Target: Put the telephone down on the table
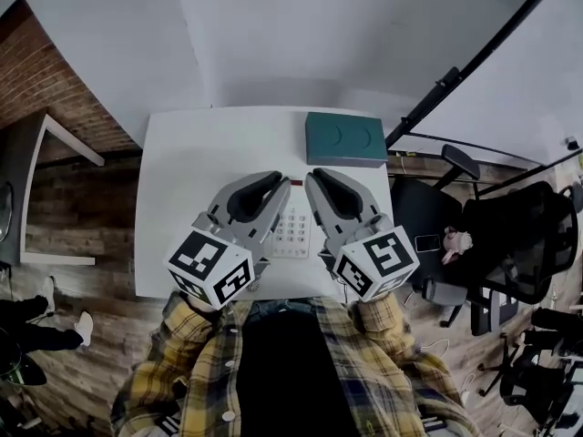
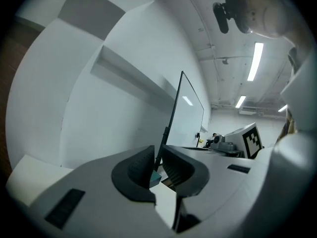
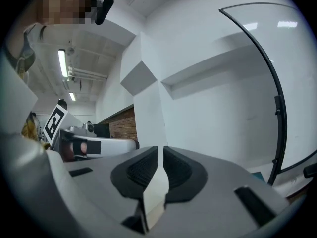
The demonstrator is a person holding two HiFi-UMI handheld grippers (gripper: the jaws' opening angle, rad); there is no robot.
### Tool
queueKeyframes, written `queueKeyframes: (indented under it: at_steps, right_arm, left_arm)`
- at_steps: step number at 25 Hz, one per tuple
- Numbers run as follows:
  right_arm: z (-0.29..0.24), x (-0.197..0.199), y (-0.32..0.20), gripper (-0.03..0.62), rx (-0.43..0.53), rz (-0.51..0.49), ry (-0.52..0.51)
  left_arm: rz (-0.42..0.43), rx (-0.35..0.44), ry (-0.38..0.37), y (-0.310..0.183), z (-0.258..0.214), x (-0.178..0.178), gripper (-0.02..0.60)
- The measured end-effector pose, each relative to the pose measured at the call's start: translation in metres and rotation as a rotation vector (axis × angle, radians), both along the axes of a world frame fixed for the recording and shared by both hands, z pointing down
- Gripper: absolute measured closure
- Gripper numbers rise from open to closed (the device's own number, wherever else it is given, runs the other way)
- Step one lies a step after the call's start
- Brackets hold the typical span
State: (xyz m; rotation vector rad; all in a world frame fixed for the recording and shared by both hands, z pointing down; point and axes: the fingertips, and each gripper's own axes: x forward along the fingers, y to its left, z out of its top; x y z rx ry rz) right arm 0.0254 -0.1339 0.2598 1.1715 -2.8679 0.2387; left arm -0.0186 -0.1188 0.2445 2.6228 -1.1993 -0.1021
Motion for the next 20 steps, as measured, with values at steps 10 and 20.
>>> queueKeyframes:
  at_steps: [10,20]
  right_arm:
    - [-0.006,-0.006,0.004,0.565,0.037,0.005,0.012]
    - [-0.002,-0.008,0.011,0.569,0.008,-0.026,0.041]
  left_arm:
    - [-0.020,0.080,0.000,0.014,-0.009,-0.002,0.557]
    - [-0.027,0.074,0.001,0.013,-0.009,-0.002,0.566]
